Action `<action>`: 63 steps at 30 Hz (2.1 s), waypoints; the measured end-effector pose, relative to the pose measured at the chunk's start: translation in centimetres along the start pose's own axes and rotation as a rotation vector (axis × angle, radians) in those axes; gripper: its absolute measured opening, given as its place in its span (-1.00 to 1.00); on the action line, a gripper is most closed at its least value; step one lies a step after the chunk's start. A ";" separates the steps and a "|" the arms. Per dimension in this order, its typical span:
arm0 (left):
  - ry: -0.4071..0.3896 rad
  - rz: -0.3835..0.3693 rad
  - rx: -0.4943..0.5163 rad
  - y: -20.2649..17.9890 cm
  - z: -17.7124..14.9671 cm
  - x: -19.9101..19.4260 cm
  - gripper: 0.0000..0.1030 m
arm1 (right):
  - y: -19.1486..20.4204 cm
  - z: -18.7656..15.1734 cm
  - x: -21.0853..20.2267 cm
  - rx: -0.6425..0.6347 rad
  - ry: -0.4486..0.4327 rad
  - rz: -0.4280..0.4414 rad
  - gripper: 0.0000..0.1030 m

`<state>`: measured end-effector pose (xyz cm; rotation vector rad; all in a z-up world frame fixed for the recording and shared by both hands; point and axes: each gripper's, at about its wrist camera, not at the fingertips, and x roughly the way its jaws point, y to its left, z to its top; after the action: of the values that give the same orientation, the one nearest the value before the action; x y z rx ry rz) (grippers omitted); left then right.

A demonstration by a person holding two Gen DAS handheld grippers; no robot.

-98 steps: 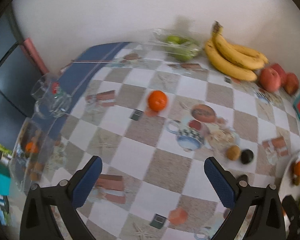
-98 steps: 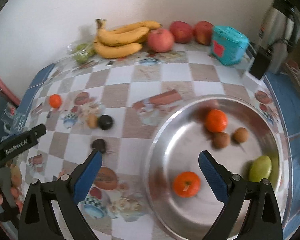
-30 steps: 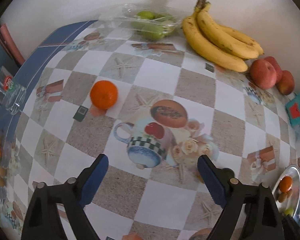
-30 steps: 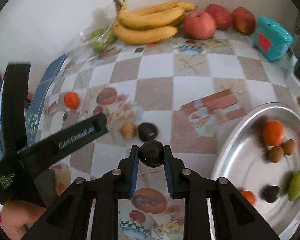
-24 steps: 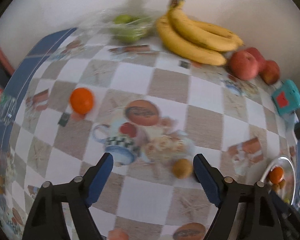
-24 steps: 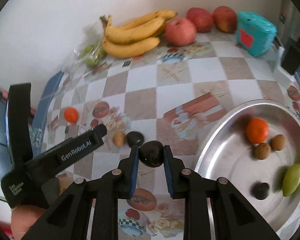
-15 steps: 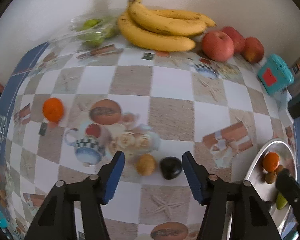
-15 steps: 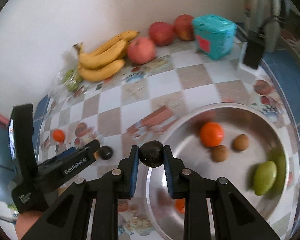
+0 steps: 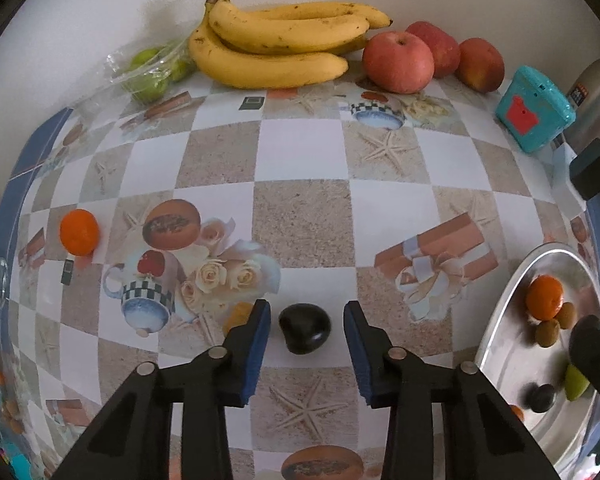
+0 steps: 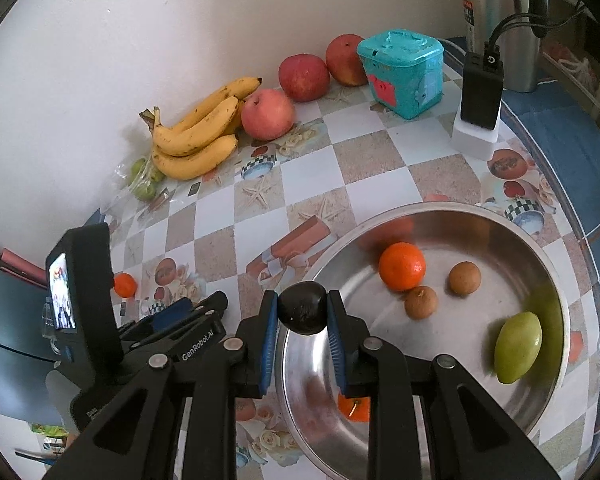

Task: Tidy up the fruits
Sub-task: 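Carry the plum over the steel bowl with the left tool while the right tool carries its plum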

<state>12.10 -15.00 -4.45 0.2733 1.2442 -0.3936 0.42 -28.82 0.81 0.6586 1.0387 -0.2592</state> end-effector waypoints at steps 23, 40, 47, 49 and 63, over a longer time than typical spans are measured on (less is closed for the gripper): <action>0.013 -0.023 0.000 0.2 -0.4 0.2 -0.43 | 0.1 -0.1 0.4 0.002 0.015 -0.001 -0.52; -0.050 -0.100 -0.046 0.8 -0.5 -3.3 -0.43 | -2.1 -0.3 -0.9 0.057 -0.006 -0.017 -0.51; -0.075 -0.180 -0.015 -1.3 -1.2 -5.5 -0.43 | -3.8 -0.6 -1.3 0.088 0.000 -0.035 -0.51; -0.080 -0.192 0.010 -2.4 -1.5 -5.9 -0.43 | -4.2 -0.7 -1.4 0.097 0.001 -0.040 -0.51; -0.015 -0.207 0.174 -8.4 -3.5 -4.5 -0.43 | -7.9 -1.6 -0.4 0.166 0.045 -0.159 -0.51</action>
<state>4.20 -20.50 -1.11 0.2899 1.2286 -0.6828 -4.87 -34.07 -2.39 0.7350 1.1219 -0.4748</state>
